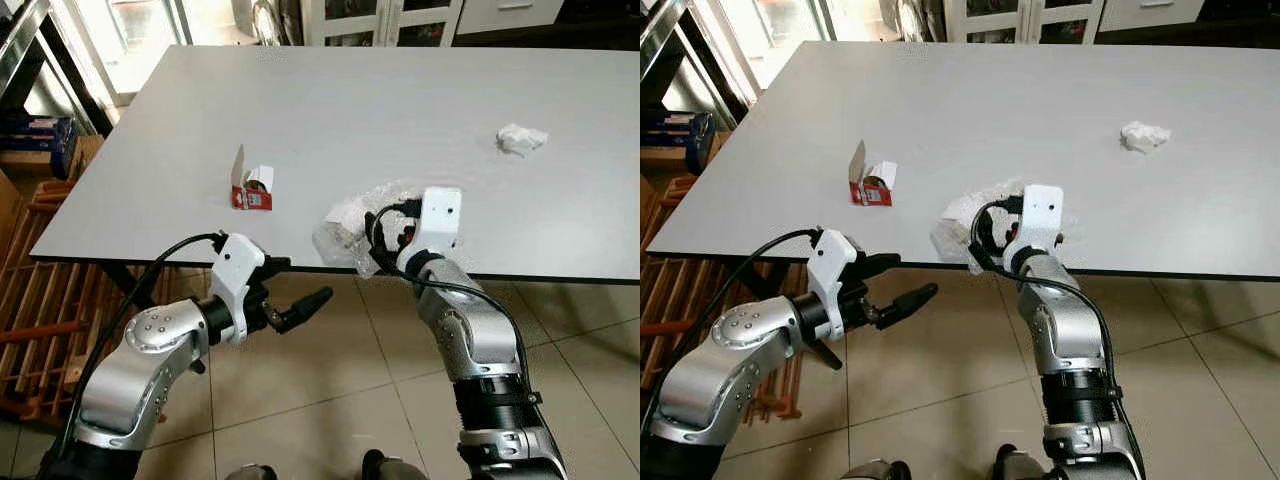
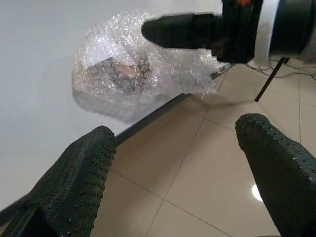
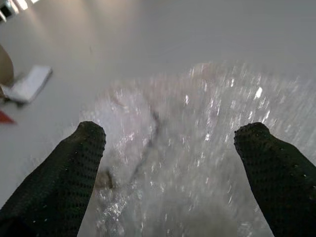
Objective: Picking trash to rubbish bin
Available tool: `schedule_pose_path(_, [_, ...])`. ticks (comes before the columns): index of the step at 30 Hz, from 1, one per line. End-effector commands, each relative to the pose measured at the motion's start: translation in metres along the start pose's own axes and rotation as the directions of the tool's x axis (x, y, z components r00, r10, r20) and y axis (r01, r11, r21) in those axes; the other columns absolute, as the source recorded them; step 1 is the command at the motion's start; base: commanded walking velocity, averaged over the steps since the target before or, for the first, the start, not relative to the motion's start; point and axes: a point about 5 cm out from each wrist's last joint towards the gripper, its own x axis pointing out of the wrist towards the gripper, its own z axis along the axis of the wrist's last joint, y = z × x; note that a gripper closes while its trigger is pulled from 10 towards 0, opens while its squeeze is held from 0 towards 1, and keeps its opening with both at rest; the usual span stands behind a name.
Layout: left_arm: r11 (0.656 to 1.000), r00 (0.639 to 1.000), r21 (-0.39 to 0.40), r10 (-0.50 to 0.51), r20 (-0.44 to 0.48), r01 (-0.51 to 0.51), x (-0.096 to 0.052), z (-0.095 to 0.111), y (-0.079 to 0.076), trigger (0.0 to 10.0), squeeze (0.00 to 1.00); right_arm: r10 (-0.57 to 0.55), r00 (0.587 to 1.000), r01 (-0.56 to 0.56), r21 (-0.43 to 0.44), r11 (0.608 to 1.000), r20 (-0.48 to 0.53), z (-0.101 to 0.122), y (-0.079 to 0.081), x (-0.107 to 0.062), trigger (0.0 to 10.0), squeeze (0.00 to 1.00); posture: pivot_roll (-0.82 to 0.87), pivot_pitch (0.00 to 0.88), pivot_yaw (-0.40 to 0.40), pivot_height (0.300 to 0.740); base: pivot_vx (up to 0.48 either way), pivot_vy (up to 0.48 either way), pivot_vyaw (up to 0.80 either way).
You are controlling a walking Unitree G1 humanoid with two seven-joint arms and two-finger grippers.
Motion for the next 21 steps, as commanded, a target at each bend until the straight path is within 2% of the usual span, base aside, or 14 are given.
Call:
schedule_pose_path(1, [1.0,1.0,-0.002,-0.021,0.002,0.021,-0.002,0.001,-0.004,10.0,0.0,0.019,0.999,-0.017,0.043,0.999,-0.038,0.0,-0.001,0.006,10.0,0.0,0.07,0.145,0.039,0.74,0.0,0.0,0.0])
schedule_pose_path(5, [1.0,1.0,-0.002,-0.021,-0.002,0.021,-0.003,0.0,-0.005,10.0,0.0,0.029,0.998,-0.025,0.056,0.998,-0.059,-0.001,-0.002,0.009,10.0,0.0,0.07,0.145,0.039,0.74,0.0,0.0,0.0])
schedule_pose_path(8, [1.0,1.0,-0.004,-0.019,-0.001,0.019,-0.003,0.0,-0.005,10.0,0.0,0.034,0.996,-0.025,0.099,0.995,-0.087,-0.002,-0.002,0.011,10.0,0.0,0.07,0.15,0.036,0.74,0.0,0.0,0.0])
schedule_pose_path(11, [1.0,1.0,-0.004,-0.018,-0.002,0.018,-0.002,0.0,-0.005,10.0,0.0,0.036,0.993,-0.017,0.164,0.986,-0.109,-0.003,-0.004,0.013,10.0,0.0,0.07,0.15,0.035,0.74,0.0,0.0,0.0])
schedule_pose_path(13, [1.0,1.0,-0.005,-0.018,-0.002,0.018,-0.002,0.001,-0.006,10.0,0.0,0.033,0.991,-0.001,0.241,0.971,-0.128,-0.005,-0.007,0.013,10.0,0.0,0.07,0.157,0.024,0.74,0.0,0.0,0.0])
schedule_pose_path(15, [1.0,1.0,-0.006,-0.019,-0.001,0.019,-0.002,0.001,-0.007,10.0,0.0,0.045,0.988,0.01,0.357,0.934,-0.145,-0.006,-0.01,0.014,10.0,0.0,0.07,0.157,0.024,0.74,0.0,0.0,0.0])
schedule_pose_path(16, [1.0,1.0,-0.007,-0.019,-0.002,0.019,-0.002,0.0,-0.007,10.0,0.0,0.044,0.988,0.013,0.36,0.933,-0.148,-0.007,-0.011,0.014,10.0,0.0,0.07,0.153,0.028,0.74,0.0,0.0,0.0])
schedule_pose_path(18, [1.0,1.0,-0.008,-0.017,-0.004,0.017,-0.003,-0.001,-0.006,10.0,0.0,0.016,0.993,0.003,0.165,0.986,-0.115,-0.004,-0.013,0.015,10.0,0.0,0.07,0.152,0.031,0.74,0.0,0.0,0.0])
schedule_pose_path(20, [1.0,1.0,-0.008,-0.015,-0.003,0.015,-0.002,0.0,-0.006,10.0,0.0,0.009,0.998,-0.01,-0.019,1.0,-0.06,0.003,-0.01,0.015,10.0,0.0,0.08,0.149,0.034,0.74,0.0,0.0,0.0])
schedule_pose_path(21, [1.0,1.0,-0.007,-0.015,-0.002,0.015,-0.001,0.0,-0.006,10.0,0.0,0.013,0.999,-0.016,-0.051,0.999,-0.046,0.005,-0.009,0.015,10.0,0.0,0.08,0.149,0.034,0.74,0.0,0.0,0.0])
